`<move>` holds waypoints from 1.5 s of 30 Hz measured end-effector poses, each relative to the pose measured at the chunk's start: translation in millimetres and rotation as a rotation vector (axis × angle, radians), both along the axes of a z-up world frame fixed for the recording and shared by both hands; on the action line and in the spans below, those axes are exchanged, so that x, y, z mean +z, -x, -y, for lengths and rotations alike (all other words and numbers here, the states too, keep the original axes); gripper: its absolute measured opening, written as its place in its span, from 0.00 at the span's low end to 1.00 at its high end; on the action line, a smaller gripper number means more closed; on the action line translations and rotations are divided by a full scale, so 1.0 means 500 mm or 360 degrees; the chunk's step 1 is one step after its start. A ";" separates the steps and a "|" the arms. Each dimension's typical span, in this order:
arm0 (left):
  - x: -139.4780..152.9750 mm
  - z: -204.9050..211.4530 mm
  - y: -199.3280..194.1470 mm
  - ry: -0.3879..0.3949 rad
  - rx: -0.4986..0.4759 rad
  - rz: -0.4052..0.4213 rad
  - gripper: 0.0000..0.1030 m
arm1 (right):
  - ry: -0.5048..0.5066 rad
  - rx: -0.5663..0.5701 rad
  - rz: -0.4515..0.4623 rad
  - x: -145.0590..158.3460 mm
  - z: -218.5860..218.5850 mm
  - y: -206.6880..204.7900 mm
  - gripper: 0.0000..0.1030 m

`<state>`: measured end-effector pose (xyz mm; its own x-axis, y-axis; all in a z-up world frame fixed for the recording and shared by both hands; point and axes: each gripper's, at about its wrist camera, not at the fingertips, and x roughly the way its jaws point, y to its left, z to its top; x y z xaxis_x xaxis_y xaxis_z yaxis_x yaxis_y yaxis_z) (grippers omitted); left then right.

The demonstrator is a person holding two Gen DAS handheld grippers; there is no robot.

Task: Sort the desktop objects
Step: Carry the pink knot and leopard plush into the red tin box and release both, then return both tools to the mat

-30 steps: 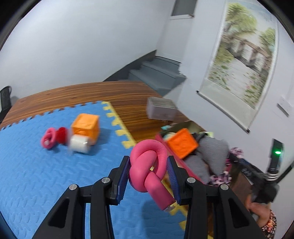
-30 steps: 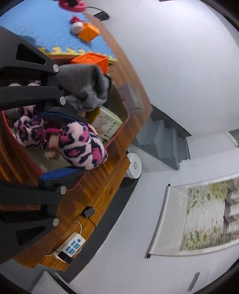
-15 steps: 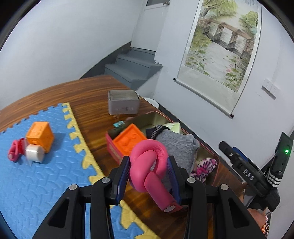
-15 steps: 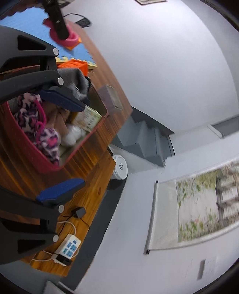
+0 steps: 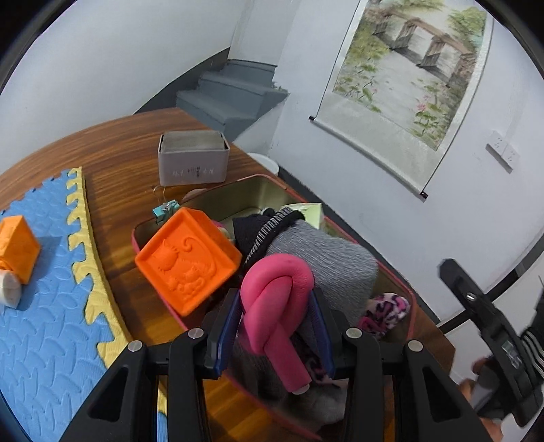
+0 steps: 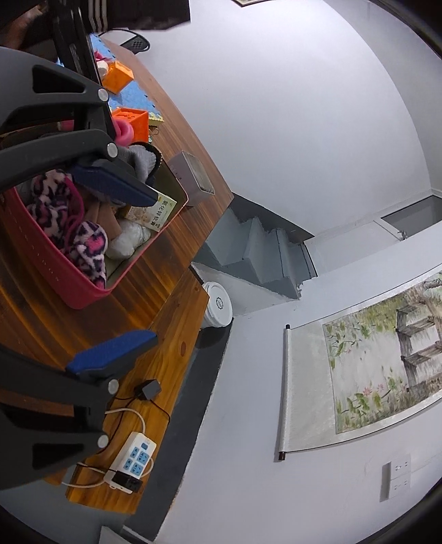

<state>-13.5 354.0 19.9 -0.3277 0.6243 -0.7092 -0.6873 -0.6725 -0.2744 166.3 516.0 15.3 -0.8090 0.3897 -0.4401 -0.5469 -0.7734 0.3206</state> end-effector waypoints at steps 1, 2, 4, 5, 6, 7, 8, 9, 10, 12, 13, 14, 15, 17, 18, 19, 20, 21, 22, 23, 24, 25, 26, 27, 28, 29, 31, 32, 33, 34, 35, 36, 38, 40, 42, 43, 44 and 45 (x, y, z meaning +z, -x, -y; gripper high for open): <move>-0.003 -0.002 0.006 -0.0002 0.0000 0.0013 0.41 | 0.0002 0.0006 0.0001 0.000 0.002 0.002 0.76; -0.007 -0.004 0.011 -0.0004 0.0000 0.0027 0.41 | 0.0005 0.0011 0.0002 0.000 0.003 0.004 0.76; -0.012 -0.005 0.017 0.0008 0.0001 0.0058 0.43 | 0.0010 0.0020 0.0009 -0.003 0.005 0.009 0.76; -0.013 -0.004 0.019 0.0015 0.0001 0.0074 0.52 | 0.0013 0.0024 0.0013 -0.004 0.006 0.011 0.76; -0.014 -0.001 0.019 0.0008 -0.0002 0.0088 0.58 | 0.0015 0.0028 0.0016 -0.005 0.007 0.013 0.76; -0.012 0.004 0.018 -0.0006 -0.0005 0.0102 0.68 | 0.0019 0.0031 0.0017 -0.005 0.008 0.014 0.76; -0.011 0.008 0.017 -0.0016 -0.0003 0.0108 0.69 | 0.0022 0.0035 0.0014 -0.004 0.011 0.015 0.76; -0.009 0.011 0.016 -0.0023 -0.0002 0.0112 0.69 | 0.0021 0.0038 0.0011 -0.004 0.011 0.015 0.76; -0.006 0.016 0.014 -0.0022 0.0000 0.0110 0.69 | 0.0018 0.0040 0.0007 -0.002 0.014 0.015 0.76; 0.001 0.026 0.010 -0.0018 0.0008 0.0089 0.69 | 0.0015 0.0048 -0.0005 0.005 0.022 0.014 0.76; 0.007 0.033 0.009 -0.0022 0.0015 0.0075 0.69 | 0.0010 0.0054 -0.0013 0.009 0.027 0.014 0.76; 0.013 0.040 0.008 -0.0028 0.0022 0.0065 0.69 | 0.0004 0.0061 -0.0017 0.012 0.032 0.015 0.76; 0.018 0.048 0.009 -0.0043 0.0029 0.0063 0.69 | -0.0002 0.0068 -0.0021 0.016 0.037 0.017 0.76; 0.032 0.067 0.012 -0.0076 0.0046 0.0058 0.69 | -0.0009 0.0088 -0.0023 0.021 0.045 0.022 0.76; 0.040 0.077 0.014 -0.0093 0.0056 0.0053 0.70 | -0.0012 0.0099 -0.0024 0.024 0.051 0.025 0.76; 0.047 0.089 0.016 -0.0109 0.0070 0.0042 0.70 | -0.0015 0.0111 -0.0024 0.027 0.056 0.028 0.76; 0.055 0.103 0.019 -0.0123 0.0089 0.0028 0.70 | -0.0017 0.0122 -0.0024 0.030 0.061 0.031 0.76; 0.063 0.122 0.024 -0.0134 0.0119 0.0007 0.70 | -0.0018 0.0134 -0.0026 0.033 0.065 0.034 0.76; 0.071 0.141 0.029 -0.0145 0.0149 -0.0014 0.72 | -0.0021 0.0148 -0.0031 0.037 0.073 0.037 0.76; 0.078 0.160 0.035 -0.0153 0.0181 -0.0038 0.79 | -0.0027 0.0164 -0.0035 0.041 0.081 0.041 0.76; 0.081 0.180 0.042 -0.0150 0.0226 -0.0074 0.82 | -0.0033 0.0179 -0.0040 0.045 0.089 0.044 0.76; 0.085 0.205 0.053 -0.0135 0.0290 -0.0122 0.83 | -0.0039 0.0195 -0.0045 0.049 0.096 0.048 0.76; 0.087 0.230 0.065 -0.0114 0.0354 -0.0162 0.83 | -0.0045 0.0212 -0.0048 0.053 0.104 0.052 0.76; 0.085 0.254 0.082 -0.0080 0.0418 -0.0182 0.83 | -0.0048 0.0235 -0.0044 0.053 0.115 0.061 0.77; 0.082 0.278 0.099 -0.0046 0.0483 -0.0200 0.83 | -0.0051 0.0258 -0.0040 0.054 0.125 0.070 0.77; 0.077 0.299 0.118 -0.0016 0.0550 -0.0212 0.83 | -0.0054 0.0282 -0.0036 0.055 0.135 0.078 0.77; 0.065 0.348 0.155 0.0036 0.0689 -0.0228 0.83 | -0.0061 0.0328 -0.0027 0.056 0.155 0.096 0.77; 0.058 0.381 0.176 0.0062 0.0778 -0.0227 0.83 | -0.0064 0.0351 -0.0023 0.057 0.166 0.105 0.77; 0.052 0.414 0.196 0.0081 0.0861 -0.0221 0.83 | -0.0067 0.0375 -0.0019 0.058 0.176 0.113 0.78; 0.045 0.447 0.217 0.0083 0.0930 -0.0201 0.83 | -0.0070 0.0398 -0.0015 0.059 0.186 0.122 0.77; 0.037 0.478 0.235 0.0084 0.0992 -0.0183 0.83 | -0.0073 0.0421 -0.0010 0.059 0.196 0.131 0.78; 0.028 0.502 0.249 0.0086 0.1042 -0.0165 0.83 | -0.0076 0.0445 -0.0006 0.060 0.206 0.139 0.78; 0.009 0.552 0.282 0.0107 0.1138 -0.0119 0.83 | -0.0083 0.0491 0.0002 0.062 0.227 0.157 0.78; -0.015 0.583 0.304 0.0130 0.1193 -0.0084 0.83 | -0.0089 0.0538 0.0011 0.063 0.247 0.175 0.78; -0.036 0.599 0.321 0.0147 0.1217 -0.0045 0.83 | -0.0097 0.0583 0.0018 0.061 0.274 0.197 0.78; -0.047 0.608 0.330 0.0156 0.1229 -0.0026 0.83 | -0.0098 0.0599 0.0023 0.059 0.282 0.205 0.78; -0.057 0.613 0.338 0.0165 0.1237 -0.0009 0.83 | -0.0099 0.0617 0.0030 0.057 0.292 0.214 0.78; -0.065 0.614 0.344 0.0173 0.1238 -0.0001 0.83 | -0.0098 0.0640 0.0044 0.052 0.303 0.226 0.78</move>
